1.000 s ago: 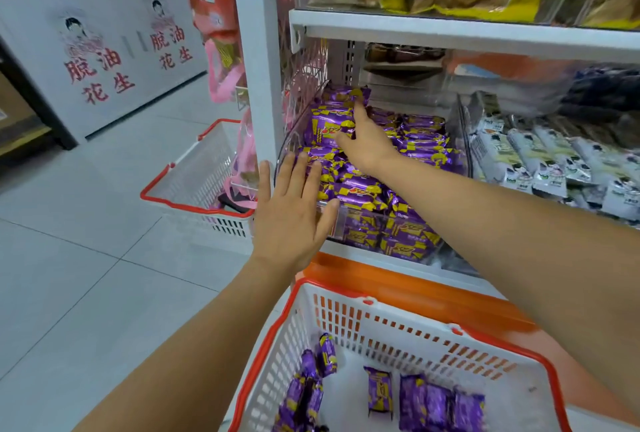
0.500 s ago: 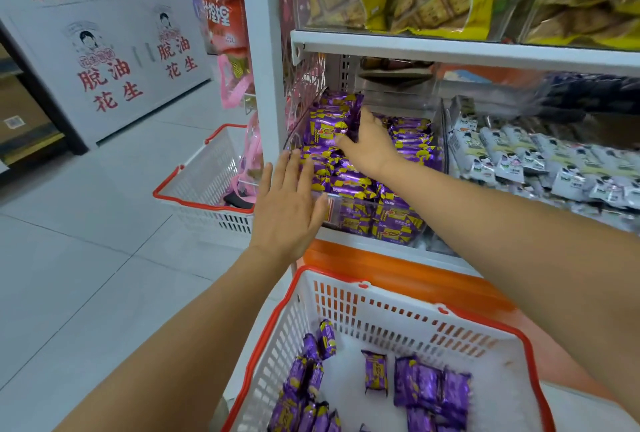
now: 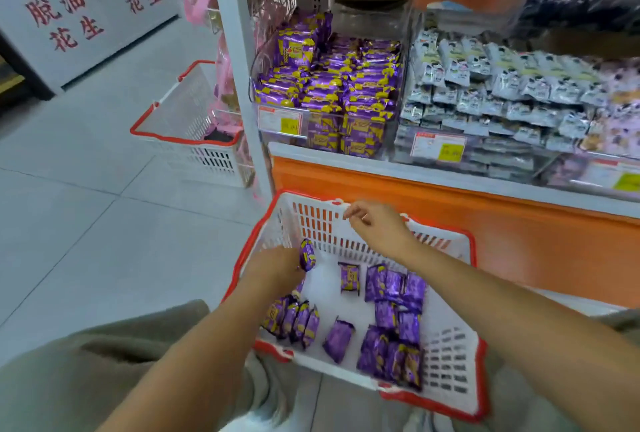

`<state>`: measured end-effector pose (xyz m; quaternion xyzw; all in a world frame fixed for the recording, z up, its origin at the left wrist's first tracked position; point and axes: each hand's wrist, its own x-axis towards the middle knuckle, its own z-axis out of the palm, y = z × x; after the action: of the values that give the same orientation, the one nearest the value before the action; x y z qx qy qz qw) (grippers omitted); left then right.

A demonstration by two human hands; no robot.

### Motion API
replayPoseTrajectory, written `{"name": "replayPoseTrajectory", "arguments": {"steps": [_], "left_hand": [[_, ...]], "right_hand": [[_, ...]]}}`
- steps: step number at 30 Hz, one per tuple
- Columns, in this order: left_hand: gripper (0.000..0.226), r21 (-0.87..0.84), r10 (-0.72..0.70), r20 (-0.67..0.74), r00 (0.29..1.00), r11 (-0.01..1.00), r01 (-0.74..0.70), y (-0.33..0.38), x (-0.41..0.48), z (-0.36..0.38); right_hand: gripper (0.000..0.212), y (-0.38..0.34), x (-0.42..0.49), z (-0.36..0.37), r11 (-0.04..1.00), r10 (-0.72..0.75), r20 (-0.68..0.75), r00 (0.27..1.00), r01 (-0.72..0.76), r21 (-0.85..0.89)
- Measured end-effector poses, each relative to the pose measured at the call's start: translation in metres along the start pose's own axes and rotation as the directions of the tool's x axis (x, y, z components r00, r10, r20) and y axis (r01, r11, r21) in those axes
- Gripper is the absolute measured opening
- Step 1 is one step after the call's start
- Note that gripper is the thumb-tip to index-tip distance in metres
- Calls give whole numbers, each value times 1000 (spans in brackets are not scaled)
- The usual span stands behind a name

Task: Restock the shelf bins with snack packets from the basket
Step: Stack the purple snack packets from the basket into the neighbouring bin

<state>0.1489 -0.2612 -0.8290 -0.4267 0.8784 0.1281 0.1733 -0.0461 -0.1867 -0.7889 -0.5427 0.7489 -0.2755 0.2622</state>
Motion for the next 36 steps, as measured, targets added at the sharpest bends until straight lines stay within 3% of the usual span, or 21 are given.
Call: {"name": "replayPoseTrajectory", "arguments": {"steps": [3,6,12,15,20,26,29,32,36], "left_hand": [[33,-67,-11,165,986,998,23,12,3,43],[37,-90,3,289,957,996,24,25,11,71],[41,-114,43,373,927,994,0,33,45,106],[53,-69,16,401,916,998,12,35,61,120],[68,-19,-26,447,894,999,38,32,79,140],[62,59,-93,384,919,995,77,19,84,160],[61,60,-85,400,913,996,66,11,80,164],[61,65,-67,393,917,997,45,7,79,166],[59,34,-71,382,921,997,63,7,77,169]], "right_hand": [[31,50,-16,18,951,295,254,921,-258,-167],[36,87,-26,34,879,464,370,805,-366,-304],[25,132,-21,57,746,663,315,679,-632,-207],[74,154,-12,68,663,742,285,607,-728,-175],[78,183,0,94,620,776,237,584,-775,-124],[107,200,20,133,599,799,115,591,-763,-242],[109,198,26,145,560,824,76,561,-787,-259],[107,197,32,155,565,816,41,577,-780,-269],[106,196,40,164,589,807,54,589,-791,-167]]}}
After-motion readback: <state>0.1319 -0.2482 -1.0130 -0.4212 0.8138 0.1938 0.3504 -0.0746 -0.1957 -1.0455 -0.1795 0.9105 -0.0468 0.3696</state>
